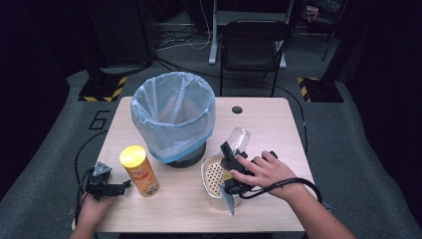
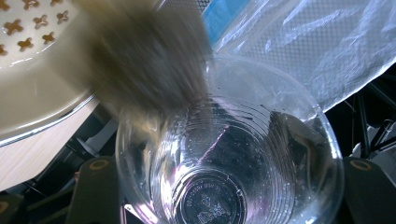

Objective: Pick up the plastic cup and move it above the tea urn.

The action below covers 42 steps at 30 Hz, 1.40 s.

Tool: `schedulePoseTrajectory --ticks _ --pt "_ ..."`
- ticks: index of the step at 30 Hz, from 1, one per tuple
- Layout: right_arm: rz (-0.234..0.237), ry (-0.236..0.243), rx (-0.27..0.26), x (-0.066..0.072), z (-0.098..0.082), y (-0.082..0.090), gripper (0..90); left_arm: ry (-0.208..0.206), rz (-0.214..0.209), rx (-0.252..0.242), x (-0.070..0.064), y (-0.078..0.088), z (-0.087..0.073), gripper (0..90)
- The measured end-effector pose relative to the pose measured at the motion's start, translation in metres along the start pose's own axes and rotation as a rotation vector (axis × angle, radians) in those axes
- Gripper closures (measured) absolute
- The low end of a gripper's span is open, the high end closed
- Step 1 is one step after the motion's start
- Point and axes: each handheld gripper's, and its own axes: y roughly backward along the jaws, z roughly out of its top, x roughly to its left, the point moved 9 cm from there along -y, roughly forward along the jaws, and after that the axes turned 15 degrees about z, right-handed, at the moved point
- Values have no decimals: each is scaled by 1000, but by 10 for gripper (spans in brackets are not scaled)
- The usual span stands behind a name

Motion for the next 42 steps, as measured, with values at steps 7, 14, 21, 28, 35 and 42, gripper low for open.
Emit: schedulePoseTrajectory --ticks 7,14,21,28,35,42 --pt "15 72 24 -4 -2 4 362 0 0 0 0 0 0 40" --pt "15 66 13 -2 -2 6 360 0 0 0 0 0 0 40" --pt "-1 39 -4 -4 0 8 359 0 -1 2 0 0 0 40" --pt "6 65 5 -6 0 8 359 0 0 0 0 0 0 40" --pt "6 63 5 -7 -1 9 359 0 0 0 0 0 0 40" --pt "-1 66 3 -9 -1 11 359 0 0 0 0 0 0 40"
